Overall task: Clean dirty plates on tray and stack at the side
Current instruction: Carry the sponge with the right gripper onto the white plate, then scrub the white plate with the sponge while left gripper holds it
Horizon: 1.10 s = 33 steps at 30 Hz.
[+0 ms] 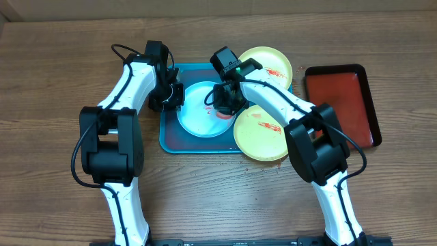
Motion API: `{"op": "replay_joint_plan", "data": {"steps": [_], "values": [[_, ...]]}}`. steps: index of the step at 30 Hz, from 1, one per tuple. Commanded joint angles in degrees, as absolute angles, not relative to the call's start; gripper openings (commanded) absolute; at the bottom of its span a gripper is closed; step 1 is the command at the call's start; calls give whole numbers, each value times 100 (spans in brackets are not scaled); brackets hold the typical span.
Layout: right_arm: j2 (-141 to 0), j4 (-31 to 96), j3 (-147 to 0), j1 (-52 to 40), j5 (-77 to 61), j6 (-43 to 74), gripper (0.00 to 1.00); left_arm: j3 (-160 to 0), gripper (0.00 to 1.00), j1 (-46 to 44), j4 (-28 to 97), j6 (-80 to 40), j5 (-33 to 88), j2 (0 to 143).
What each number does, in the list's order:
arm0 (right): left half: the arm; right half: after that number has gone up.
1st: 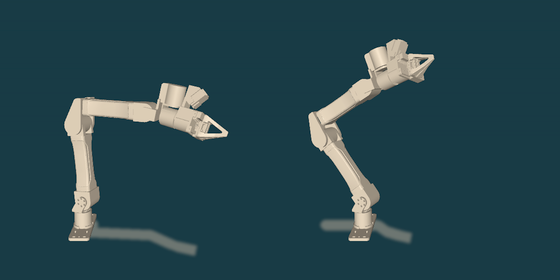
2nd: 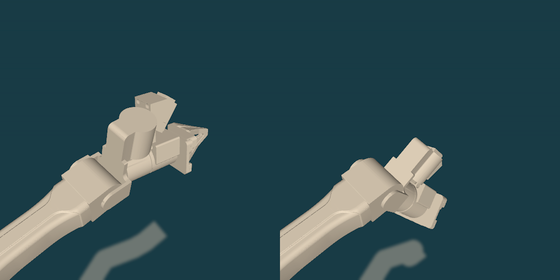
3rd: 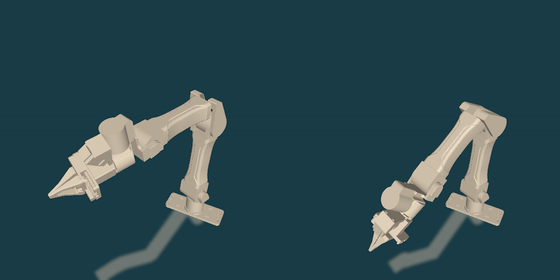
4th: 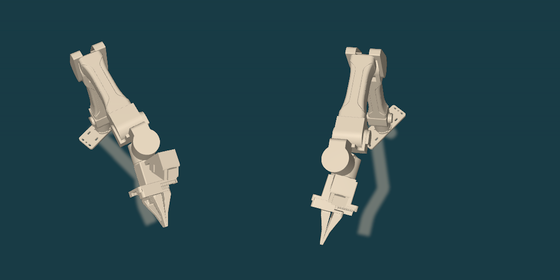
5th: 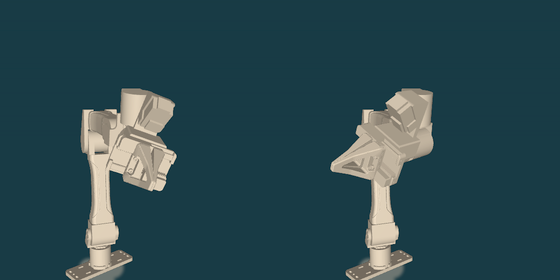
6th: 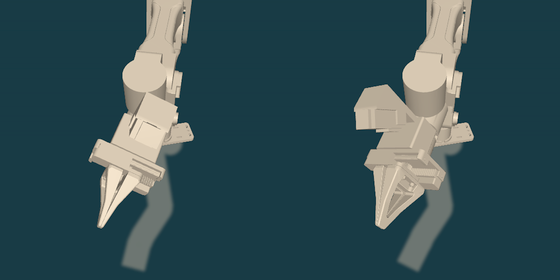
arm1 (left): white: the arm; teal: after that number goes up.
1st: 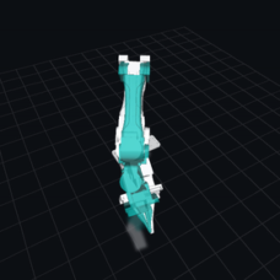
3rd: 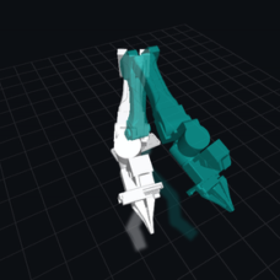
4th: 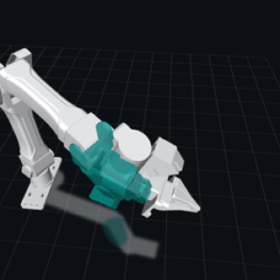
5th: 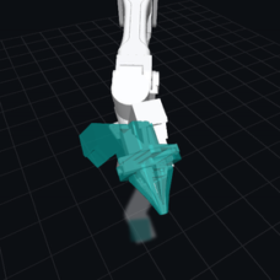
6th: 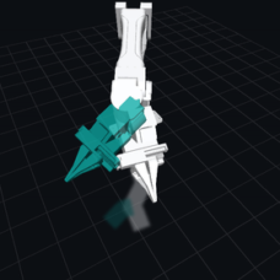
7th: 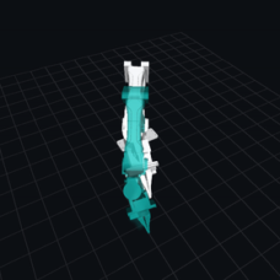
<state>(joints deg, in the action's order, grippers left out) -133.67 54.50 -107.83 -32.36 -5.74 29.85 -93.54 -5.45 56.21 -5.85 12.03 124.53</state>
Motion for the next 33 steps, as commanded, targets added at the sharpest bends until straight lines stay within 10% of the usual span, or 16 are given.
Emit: {"op": "replay_joint_plan", "data": {"steps": [1,23,33], "values": [[-13611,5485,-10833,-3308,-565,3306,4,-9384,4,-565,5634,-687,1297,12536],[-14191,5384,-11179,-3828,-2945,3020,4,-9384,4,-565,5655,-687,1297,12536],[-14188,7293,-12193,-3815,187,2982,4,-9384,4,-565,5658,-685,1293,12536]]}}
